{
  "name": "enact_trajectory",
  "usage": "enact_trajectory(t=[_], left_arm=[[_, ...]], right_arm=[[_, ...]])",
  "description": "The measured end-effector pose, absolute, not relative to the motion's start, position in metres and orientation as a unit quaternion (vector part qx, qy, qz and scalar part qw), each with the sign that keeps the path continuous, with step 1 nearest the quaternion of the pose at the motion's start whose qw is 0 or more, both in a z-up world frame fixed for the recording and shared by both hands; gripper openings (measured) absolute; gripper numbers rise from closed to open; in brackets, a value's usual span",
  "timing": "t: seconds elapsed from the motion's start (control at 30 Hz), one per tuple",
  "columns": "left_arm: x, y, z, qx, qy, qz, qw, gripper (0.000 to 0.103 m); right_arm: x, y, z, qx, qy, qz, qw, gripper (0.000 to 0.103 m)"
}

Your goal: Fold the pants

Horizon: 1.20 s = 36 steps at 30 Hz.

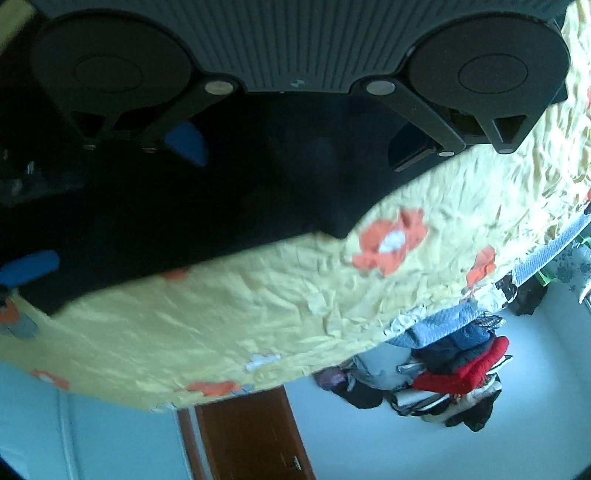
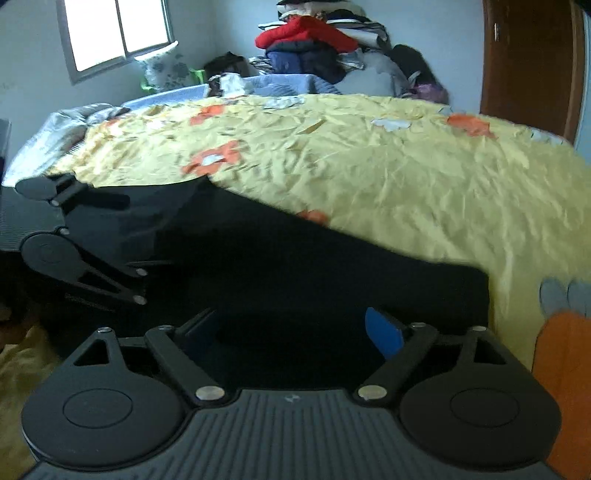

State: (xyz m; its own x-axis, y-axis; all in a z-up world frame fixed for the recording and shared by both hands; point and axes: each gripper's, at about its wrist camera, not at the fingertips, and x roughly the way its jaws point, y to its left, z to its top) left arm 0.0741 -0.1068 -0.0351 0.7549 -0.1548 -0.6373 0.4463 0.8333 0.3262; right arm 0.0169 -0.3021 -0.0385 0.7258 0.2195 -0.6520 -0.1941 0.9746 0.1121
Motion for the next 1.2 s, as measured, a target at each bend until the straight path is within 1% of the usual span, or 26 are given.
enact_trajectory(t=[0.03,0.1,0.2,0.3,0.37,0.43,0.47,0.57,0.63,0.7,0.8,0.83,0.87,1.0,1.2], left_arm=[[0.079,-0.107,-0.032,0.227,0.317,-0.166,0.906,0.101],[0.076,-0.099,-0.021,0.211,0.316,-0.164,0.91,0.094],[0.056,-0.088,-0.012,0.217,0.295,-0.172,0.915,0.1],[0.055,-0.096,-0.021,0.219,0.317,-0.194,0.902,0.1],[0.059,-0.107,-0.033,0.231,0.314,-0.184,0.902,0.102],[0.061,-0.108,-0.033,0.232,0.302,-0.16,0.911,0.102],[0.059,-0.106,-0.029,0.226,0.303,-0.154,0.913,0.098],[0.041,-0.089,-0.013,0.188,0.29,-0.165,0.924,0.101],[0.03,-0.079,-0.009,0.155,0.296,-0.179,0.925,0.102],[0.024,-0.077,-0.013,0.13,0.31,-0.192,0.922,0.102],[0.024,-0.091,-0.029,0.159,0.319,-0.178,0.917,0.1],[0.024,-0.094,-0.034,0.166,0.316,-0.166,0.919,0.103],[0.024,-0.092,-0.035,0.157,0.309,-0.161,0.924,0.103],[0.026,-0.08,-0.033,0.115,0.325,-0.149,0.927,0.102],[0.026,-0.075,-0.038,0.1,0.318,-0.136,0.933,0.103]], right_arm=[[0.023,-0.301,-0.039,0.012,0.356,0.103,0.929,0.088],[0.025,-0.299,-0.032,0.014,0.36,0.088,0.929,0.088],[0.003,-0.296,-0.022,-0.008,0.343,0.092,0.935,0.088],[-0.002,-0.294,-0.033,-0.033,0.374,0.107,0.921,0.089],[0.006,-0.293,-0.042,-0.037,0.376,0.101,0.92,0.103],[0.015,-0.295,-0.044,-0.024,0.371,0.092,0.924,0.103],[0.018,-0.295,-0.043,-0.021,0.371,0.081,0.925,0.103],[0.007,-0.289,-0.028,-0.026,0.357,0.059,0.932,0.103],[-0.006,-0.284,-0.021,-0.03,0.348,0.068,0.934,0.103],[-0.012,-0.28,-0.022,-0.027,0.357,0.078,0.931,0.103],[-0.002,-0.273,-0.038,-0.032,0.387,0.068,0.919,0.103],[0.001,-0.273,-0.042,-0.028,0.385,0.06,0.92,0.103],[0.002,-0.274,-0.042,-0.015,0.375,0.054,0.925,0.103],[0.002,-0.269,-0.038,0.006,0.374,0.005,0.927,0.103],[-0.005,-0.268,-0.047,0.03,0.355,-0.035,0.934,0.103]])
